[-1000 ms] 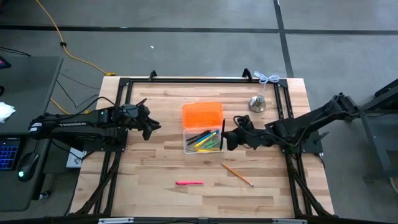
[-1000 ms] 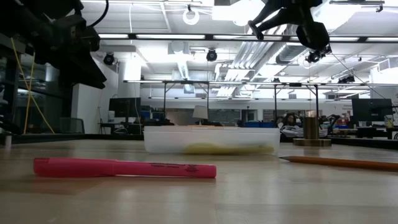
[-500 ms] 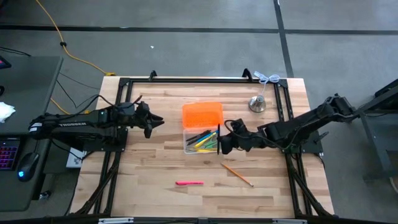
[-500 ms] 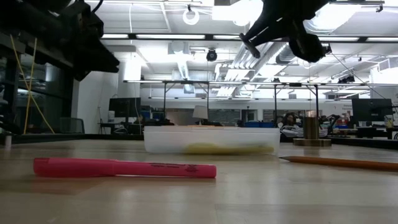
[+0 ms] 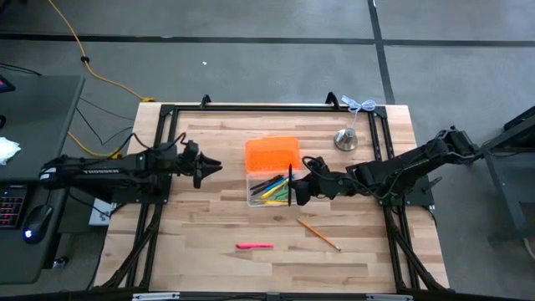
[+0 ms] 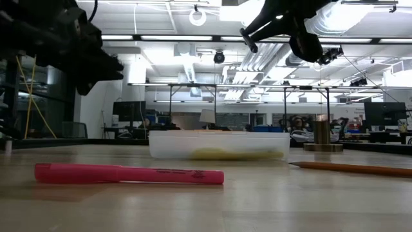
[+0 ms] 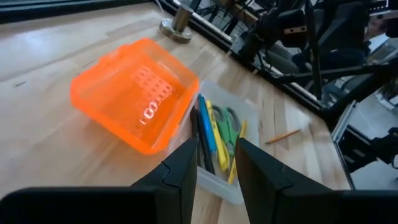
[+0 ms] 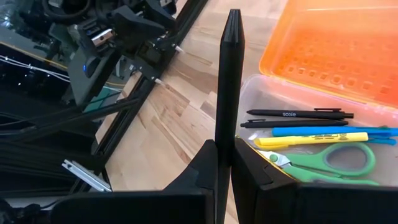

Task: Pick & place school supplies into a supply box
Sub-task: Put the black pen into the orange supply box

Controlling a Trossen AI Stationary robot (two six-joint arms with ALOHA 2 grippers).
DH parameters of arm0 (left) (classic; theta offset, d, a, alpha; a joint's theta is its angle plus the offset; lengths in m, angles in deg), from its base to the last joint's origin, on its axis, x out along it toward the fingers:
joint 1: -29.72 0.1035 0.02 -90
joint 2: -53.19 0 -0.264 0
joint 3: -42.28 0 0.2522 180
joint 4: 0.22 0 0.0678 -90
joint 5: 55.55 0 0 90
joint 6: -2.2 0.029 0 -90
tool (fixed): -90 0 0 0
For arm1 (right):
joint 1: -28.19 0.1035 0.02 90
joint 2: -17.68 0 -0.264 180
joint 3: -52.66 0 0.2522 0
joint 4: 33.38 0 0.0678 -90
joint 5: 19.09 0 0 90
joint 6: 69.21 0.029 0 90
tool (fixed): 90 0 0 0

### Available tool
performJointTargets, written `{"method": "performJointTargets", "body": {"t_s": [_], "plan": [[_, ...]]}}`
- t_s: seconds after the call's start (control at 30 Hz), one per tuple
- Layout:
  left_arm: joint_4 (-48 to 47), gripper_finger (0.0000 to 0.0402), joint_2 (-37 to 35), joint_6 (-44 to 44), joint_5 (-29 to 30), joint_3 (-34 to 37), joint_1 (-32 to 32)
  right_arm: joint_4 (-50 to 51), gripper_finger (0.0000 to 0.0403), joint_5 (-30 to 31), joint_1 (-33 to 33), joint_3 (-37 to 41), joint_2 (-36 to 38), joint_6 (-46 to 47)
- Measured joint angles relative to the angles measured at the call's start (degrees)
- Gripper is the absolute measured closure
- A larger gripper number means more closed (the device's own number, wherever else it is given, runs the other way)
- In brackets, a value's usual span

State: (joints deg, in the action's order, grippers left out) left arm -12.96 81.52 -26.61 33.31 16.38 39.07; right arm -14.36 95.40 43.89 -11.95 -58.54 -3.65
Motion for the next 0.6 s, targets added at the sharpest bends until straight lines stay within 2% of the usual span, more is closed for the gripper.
{"method": "performJointTargets", "body": {"t_s": [0.37,0.6], "plan": [[-2.28,0.0261,-6.91,-0.09,0.89,2.39,0.00,-0.71,0.0395,-2.35,-2.64,0.00,-0.41,-1.39],[-6.54,0.0261,-12.15,0.04,1.46,2.39,0.01,-5.07,0.0395,-6.63,-4.71,0.00,-4.44,-2.60]]}}
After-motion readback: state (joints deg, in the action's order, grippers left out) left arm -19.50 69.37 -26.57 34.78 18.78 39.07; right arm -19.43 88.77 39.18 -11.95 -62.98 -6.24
